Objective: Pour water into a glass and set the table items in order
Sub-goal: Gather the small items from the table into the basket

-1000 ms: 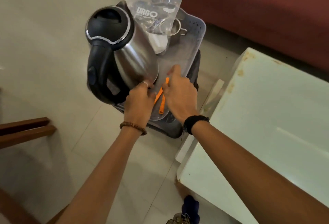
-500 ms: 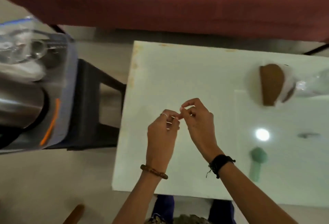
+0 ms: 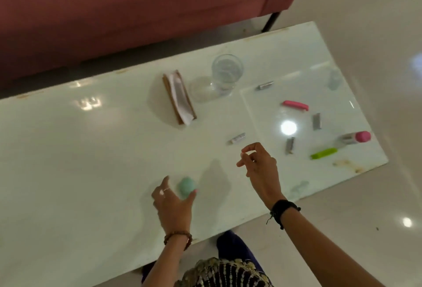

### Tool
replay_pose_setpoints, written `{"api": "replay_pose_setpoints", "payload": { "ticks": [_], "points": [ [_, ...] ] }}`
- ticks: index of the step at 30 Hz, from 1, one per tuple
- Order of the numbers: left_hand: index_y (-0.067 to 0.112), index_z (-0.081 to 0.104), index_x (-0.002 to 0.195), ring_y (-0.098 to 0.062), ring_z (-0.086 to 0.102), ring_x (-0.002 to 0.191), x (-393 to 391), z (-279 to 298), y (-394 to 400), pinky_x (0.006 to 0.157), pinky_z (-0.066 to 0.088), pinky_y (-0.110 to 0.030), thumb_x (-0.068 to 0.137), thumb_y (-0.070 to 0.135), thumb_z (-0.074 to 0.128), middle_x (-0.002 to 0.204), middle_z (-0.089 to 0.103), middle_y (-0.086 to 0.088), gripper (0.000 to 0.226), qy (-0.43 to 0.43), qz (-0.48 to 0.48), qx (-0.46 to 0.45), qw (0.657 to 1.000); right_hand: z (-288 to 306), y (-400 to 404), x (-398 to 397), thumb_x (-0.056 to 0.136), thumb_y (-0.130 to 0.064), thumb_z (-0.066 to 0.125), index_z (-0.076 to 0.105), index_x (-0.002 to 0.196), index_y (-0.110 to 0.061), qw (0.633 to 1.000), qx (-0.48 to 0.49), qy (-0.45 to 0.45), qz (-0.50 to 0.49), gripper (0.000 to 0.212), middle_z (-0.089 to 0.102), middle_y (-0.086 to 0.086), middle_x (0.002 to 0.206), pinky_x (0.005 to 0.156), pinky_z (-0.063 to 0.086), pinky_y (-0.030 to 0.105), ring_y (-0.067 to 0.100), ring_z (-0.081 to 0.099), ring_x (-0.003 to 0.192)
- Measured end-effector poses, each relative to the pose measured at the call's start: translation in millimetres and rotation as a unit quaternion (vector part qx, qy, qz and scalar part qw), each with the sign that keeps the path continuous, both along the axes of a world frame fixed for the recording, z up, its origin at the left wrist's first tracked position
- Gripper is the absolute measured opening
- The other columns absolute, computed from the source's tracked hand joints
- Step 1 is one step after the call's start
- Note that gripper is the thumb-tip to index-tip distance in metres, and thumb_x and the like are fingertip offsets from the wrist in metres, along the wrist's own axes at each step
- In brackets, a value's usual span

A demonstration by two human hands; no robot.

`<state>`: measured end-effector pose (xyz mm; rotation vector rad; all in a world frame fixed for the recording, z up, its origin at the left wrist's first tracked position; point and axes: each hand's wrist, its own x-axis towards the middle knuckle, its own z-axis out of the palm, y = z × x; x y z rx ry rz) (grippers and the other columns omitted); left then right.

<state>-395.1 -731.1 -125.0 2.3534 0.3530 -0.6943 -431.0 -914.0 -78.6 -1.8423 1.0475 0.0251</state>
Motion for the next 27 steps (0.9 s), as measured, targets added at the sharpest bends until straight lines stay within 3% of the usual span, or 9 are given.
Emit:
{"api": "replay_pose_setpoints", "payload": {
  "ticks": [3, 7, 10, 14, 18, 20, 22, 24, 27],
  "points": [
    [0.013, 0.038, 0.136, -0.034, 0.038, 0.122, -15.1, -13.1, -24.8, 0.085, 0.046, -0.046, 0.069, 0.022, 0.078, 0.137, 0.034, -0.013, 0.079, 0.001, 0.020, -0.001, 1.000, -6.6, -39.3, -21.3, 0.093, -0.016, 0.050, 0.056, 0.095, -0.017, 1.000, 0.001, 0.012, -0.012, 0.006, 0.071, 0.000, 0.072, 0.063, 0.052, 0.045, 0.026, 0.058, 0.056],
    [0.007, 0.050, 0.126, -0.031, 0.041, 0.119, -21.1, -21.1, -56.5, 0.085, 0.041, -0.036, 0.073, 0.008, 0.073, 0.133, 0.041, -0.014, 0.058, -0.037, 0.029, 0.022, 0.999, -16.6, -73.1, -45.1, 0.093, -0.017, 0.049, 0.056, 0.095, -0.017, 1.000, 0.011, 0.024, -0.013, 0.007, 0.070, -0.001, 0.073, 0.064, 0.052, 0.045, 0.032, 0.061, 0.061],
    [0.005, 0.058, 0.116, -0.033, 0.046, 0.110, -20.5, -24.1, -77.4, 0.085, 0.041, -0.034, 0.073, 0.000, 0.068, 0.119, 0.050, -0.020, 0.044, -0.057, -0.009, 0.036, 0.998, -25.8, -87.1, -62.2, 0.094, -0.018, 0.049, 0.056, 0.096, -0.019, 0.999, 0.023, 0.024, -0.035, 0.007, 0.070, 0.000, 0.075, 0.062, 0.052, 0.042, 0.023, 0.058, 0.057],
    [0.011, 0.059, 0.111, -0.026, 0.052, 0.098, -19.7, -21.2, -112.1, 0.077, 0.042, -0.023, 0.074, 0.003, 0.068, 0.111, 0.047, -0.008, 0.038, -0.053, -0.100, -0.025, 0.993, -34.2, -97.9, -80.9, 0.094, -0.021, 0.048, 0.054, 0.097, -0.020, 0.995, 0.038, 0.018, -0.093, 0.007, 0.070, 0.001, 0.079, 0.059, 0.049, 0.033, 0.016, 0.058, 0.059],
    [0.017, 0.060, 0.108, -0.005, 0.053, 0.079, -31.1, -10.4, -165.3, 0.061, 0.043, -0.005, 0.074, 0.006, 0.072, 0.107, 0.044, 0.002, 0.038, -0.050, -0.160, -0.107, 0.980, -41.7, -118.5, -99.7, 0.093, -0.025, 0.051, 0.053, 0.096, -0.018, 0.981, 0.004, 0.007, -0.196, 0.008, 0.065, -0.004, 0.081, 0.055, 0.044, 0.026, 0.015, 0.059, 0.068],
    [0.017, 0.060, 0.108, -0.005, 0.052, 0.080, -40.9, -5.4, -193.4, 0.063, 0.045, -0.002, 0.073, 0.005, 0.073, 0.106, 0.044, 0.003, 0.039, -0.046, -0.207, -0.148, 0.966, -45.8, -135.4, -108.4, 0.091, -0.022, 0.054, 0.048, 0.092, -0.015, 0.963, -0.023, 0.002, -0.269, 0.009, 0.057, -0.006, 0.079, 0.055, 0.038, 0.022, 0.018, 0.055, 0.071],
    [0.016, 0.060, 0.108, -0.007, 0.052, 0.081, -48.6, -2.4, -217.8, 0.065, 0.044, 0.000, 0.073, 0.006, 0.073, 0.106, 0.044, 0.003, 0.039, -0.041, -0.237, -0.172, 0.955, -49.6, -154.6, -114.3, 0.089, -0.019, 0.058, 0.044, 0.091, -0.013, 0.942, -0.046, 0.001, -0.333, 0.016, 0.051, -0.007, 0.080, 0.059, 0.038, 0.022, 0.019, 0.051, 0.074],
    [0.015, 0.060, 0.108, -0.008, 0.051, 0.081, -52.7, -2.4, -238.4, 0.064, 0.044, 0.000, 0.073, 0.007, 0.073, 0.105, 0.044, 0.003, 0.038, -0.033, -0.249, -0.180, 0.951, -52.5, -176.8, -117.4, 0.084, -0.019, 0.064, 0.041, 0.099, -0.012, 0.924, -0.067, -0.012, -0.377, 0.028, 0.046, -0.002, 0.095, 0.066, 0.043, 0.028, 0.019, 0.051, 0.077],
    [0.014, 0.059, 0.108, -0.010, 0.051, 0.082, -51.4, -6.6, -254.8, 0.064, 0.046, -0.008, 0.073, 0.008, 0.073, 0.103, 0.043, 0.003, 0.038, -0.027, -0.260, -0.179, 0.948, -55.6, -210.9, -116.1, 0.078, -0.024, 0.071, 0.039, 0.118, -0.011, 0.920, -0.134, -0.012, -0.368, 0.053, 0.036, 0.005, 0.118, 0.067, 0.044, 0.029, 0.016, 0.052, 0.080]
  ]
}}
